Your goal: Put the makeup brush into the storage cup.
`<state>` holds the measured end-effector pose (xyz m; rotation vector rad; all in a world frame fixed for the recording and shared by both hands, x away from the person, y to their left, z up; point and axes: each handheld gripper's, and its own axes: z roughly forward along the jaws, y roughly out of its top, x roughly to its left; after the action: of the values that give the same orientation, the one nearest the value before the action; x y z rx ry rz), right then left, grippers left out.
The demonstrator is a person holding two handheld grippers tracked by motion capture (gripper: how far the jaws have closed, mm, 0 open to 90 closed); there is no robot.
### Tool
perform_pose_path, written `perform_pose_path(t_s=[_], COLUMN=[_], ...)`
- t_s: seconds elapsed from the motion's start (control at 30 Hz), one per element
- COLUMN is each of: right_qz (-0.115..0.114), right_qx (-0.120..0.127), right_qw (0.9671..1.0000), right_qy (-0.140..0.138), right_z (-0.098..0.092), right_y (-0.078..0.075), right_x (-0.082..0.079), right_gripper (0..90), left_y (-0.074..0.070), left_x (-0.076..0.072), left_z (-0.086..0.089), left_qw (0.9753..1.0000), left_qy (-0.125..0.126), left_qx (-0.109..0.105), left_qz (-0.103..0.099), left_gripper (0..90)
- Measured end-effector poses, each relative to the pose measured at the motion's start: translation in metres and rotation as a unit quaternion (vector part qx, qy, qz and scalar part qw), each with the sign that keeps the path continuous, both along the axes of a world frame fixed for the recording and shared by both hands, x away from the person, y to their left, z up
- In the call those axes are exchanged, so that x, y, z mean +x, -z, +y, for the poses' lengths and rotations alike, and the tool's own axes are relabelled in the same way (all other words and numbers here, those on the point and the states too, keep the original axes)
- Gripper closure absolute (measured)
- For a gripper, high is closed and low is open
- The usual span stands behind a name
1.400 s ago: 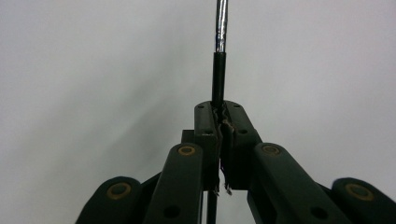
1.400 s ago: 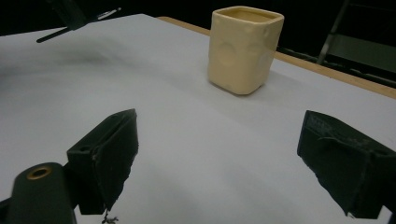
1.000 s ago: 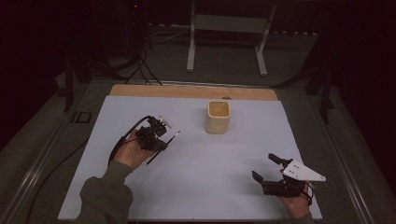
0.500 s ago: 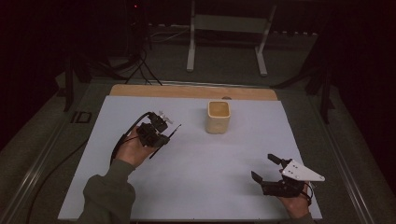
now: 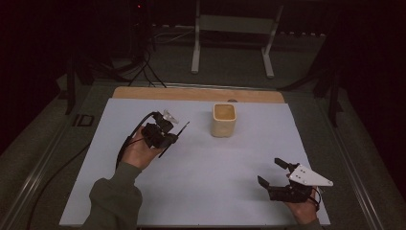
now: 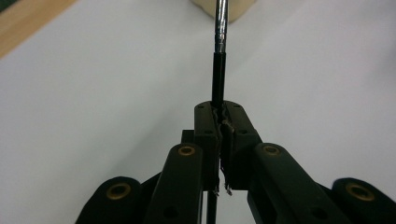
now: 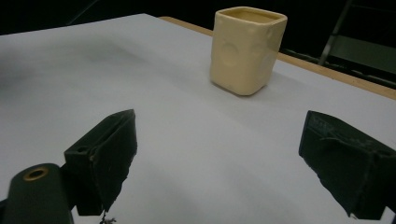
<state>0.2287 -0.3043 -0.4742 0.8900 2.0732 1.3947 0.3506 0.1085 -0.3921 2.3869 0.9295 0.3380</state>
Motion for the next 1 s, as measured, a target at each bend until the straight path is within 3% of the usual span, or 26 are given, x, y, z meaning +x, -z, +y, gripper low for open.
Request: perform_pose_path(t_s=[0.3, 0.43, 1.0], right_qz=[0.0, 0.0, 0.001], right_qx=[0.0, 0.001, 0.0], right_qw=[1.0, 1.0, 1.0], right_qy=[-0.003, -0.004, -0.004], right_z=[0.0002, 0.0003, 0.0003], right_y=[0.0002, 0.0001, -0.0001], right_x=[-0.0001, -0.0002, -0.0007], right_gripper=[11.2, 11.1, 11.1], left_y=[-0.0036, -0.0049, -0.009], left_x=[0.0009, -0.0006, -0.0013], left_z=[0.0001, -0.0004, 0.0008], left_qw=[0.9994, 0.9983, 0.9931], left_qy=[0.0, 0.003, 0.011], left_qx=[-0.026, -0.036, -0.062], left_qz=[-0.025, -0.046, -0.099], left_gripper=[87.0, 87.0, 87.0])
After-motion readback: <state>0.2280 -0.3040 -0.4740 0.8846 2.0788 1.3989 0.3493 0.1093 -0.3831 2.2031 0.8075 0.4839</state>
